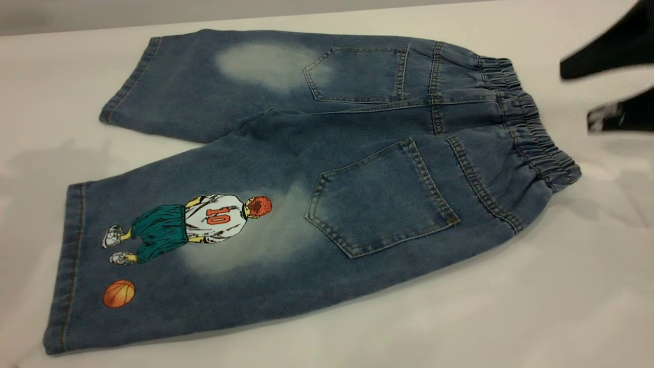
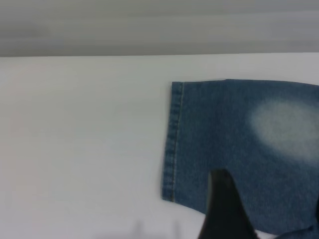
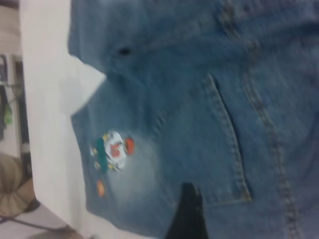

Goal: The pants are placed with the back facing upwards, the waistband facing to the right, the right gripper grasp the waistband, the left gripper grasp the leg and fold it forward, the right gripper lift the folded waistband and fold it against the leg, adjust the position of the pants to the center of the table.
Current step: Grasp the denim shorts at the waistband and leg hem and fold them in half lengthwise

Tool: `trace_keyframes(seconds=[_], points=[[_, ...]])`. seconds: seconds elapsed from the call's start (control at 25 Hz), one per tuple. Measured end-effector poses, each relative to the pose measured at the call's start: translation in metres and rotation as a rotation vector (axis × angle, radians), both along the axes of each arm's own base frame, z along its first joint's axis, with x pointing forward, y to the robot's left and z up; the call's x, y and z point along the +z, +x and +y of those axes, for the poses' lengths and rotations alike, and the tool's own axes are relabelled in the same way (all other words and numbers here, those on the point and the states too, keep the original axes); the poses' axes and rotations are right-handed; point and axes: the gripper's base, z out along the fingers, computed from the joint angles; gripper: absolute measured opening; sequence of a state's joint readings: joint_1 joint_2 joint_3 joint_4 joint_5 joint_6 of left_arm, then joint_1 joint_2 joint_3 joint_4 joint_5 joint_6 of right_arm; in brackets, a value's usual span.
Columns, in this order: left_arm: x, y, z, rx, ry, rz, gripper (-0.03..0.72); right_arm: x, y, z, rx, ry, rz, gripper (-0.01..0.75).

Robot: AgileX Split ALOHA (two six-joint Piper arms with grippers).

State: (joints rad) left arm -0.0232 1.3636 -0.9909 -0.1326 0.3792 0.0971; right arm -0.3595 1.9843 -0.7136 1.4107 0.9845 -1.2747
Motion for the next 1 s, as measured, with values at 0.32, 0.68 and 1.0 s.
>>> trace_keyframes(seconds=[0.32, 0.68, 1.0], points=[[0.0, 0.0, 0.0, 0.0, 0.0, 0.0, 0.399, -0.037, -0.003, -0.005, -0.028, -0.067, 0.108, 0.535], [0.0, 0.0, 0.0, 0.0, 0.0, 0.0, 0.399, -0.055, -0.003, -0.008, -0.067, -0.106, 0.123, 0.535], [0.0, 0.0, 0.0, 0.0, -0.001, 0.001, 0.399, -0.057, 0.003, -0.009, -0.094, -0.104, 0.052, 0.535]])
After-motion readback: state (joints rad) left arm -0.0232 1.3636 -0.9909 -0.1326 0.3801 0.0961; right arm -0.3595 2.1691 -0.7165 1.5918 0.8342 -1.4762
